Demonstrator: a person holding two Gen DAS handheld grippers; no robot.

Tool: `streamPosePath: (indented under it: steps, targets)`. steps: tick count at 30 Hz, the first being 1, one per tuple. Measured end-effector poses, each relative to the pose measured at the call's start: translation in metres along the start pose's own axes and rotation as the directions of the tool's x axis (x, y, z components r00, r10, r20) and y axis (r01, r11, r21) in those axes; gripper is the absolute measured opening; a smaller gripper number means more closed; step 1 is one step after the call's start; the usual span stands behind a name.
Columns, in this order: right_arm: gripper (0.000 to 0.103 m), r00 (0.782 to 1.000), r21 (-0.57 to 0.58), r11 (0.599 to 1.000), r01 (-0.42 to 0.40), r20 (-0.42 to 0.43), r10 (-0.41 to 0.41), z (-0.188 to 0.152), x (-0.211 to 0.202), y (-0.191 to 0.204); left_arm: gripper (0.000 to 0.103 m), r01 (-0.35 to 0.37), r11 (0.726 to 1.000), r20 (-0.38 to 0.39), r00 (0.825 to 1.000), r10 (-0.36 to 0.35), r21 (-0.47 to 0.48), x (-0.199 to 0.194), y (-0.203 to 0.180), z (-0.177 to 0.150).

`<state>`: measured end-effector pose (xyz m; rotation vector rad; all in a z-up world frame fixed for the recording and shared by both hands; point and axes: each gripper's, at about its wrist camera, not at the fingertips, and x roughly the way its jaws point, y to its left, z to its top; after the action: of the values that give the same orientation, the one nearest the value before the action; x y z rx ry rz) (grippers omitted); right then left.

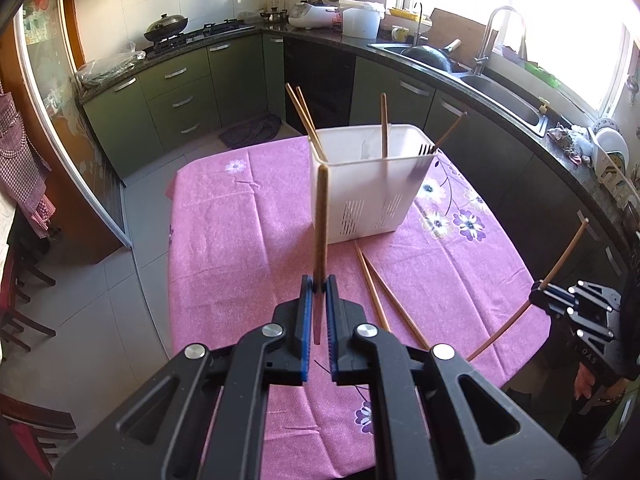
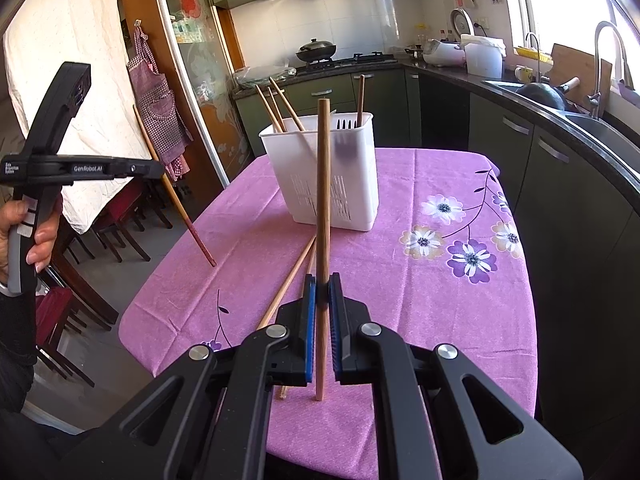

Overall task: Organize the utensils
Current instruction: 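Carry the left chopstick over the caddy while the right holds its chopstick upright, then drop the left chopstick into the caddy and open the left gripper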

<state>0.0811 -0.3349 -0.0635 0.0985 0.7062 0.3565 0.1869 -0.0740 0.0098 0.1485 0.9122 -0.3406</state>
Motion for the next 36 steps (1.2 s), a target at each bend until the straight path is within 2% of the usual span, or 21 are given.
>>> streamPosePath:
  steps: [5,14,19,22,28,33,36]
  targets:
    - [0.007,1.000,0.003,1.000,-0.002,-0.001,0.002,0.000,0.000,-0.001,0.007,0.011,1.000,0.031,0.999,-0.011,-0.010,-0.016,0.002,0.037]
    - [0.007,1.000,0.013,1.000,-0.006,-0.002,0.006,0.001,0.001,-0.007,0.007,0.001,1.000,0.148,0.989,0.001,-0.011,-0.053,-0.007,0.113]
    - [0.008,1.000,0.018,1.000,-0.012,-0.002,0.012,0.001,0.000,-0.011,0.007,-0.005,1.000,0.201,0.980,0.006,-0.007,-0.057,-0.017,0.146]
    - [0.008,1.000,0.020,1.000,-0.012,-0.002,0.012,0.001,0.001,-0.013,0.007,-0.013,1.000,0.215,0.977,0.012,0.004,-0.046,-0.024,0.160]
    - [0.008,1.000,0.028,1.000,-0.015,-0.002,0.015,0.001,-0.001,-0.017,0.007,-0.005,1.000,0.132,0.991,0.005,-0.005,0.008,-0.027,0.170]
    - [0.008,1.000,0.038,0.999,-0.020,-0.007,0.021,0.002,0.000,-0.020,0.007,0.011,1.000,0.032,0.999,-0.010,-0.016,0.051,-0.023,0.158]
    - [0.008,1.000,0.040,0.999,-0.019,-0.003,0.019,0.008,0.000,-0.020,0.008,0.016,1.000,0.006,1.000,-0.015,-0.018,0.057,-0.018,0.147]
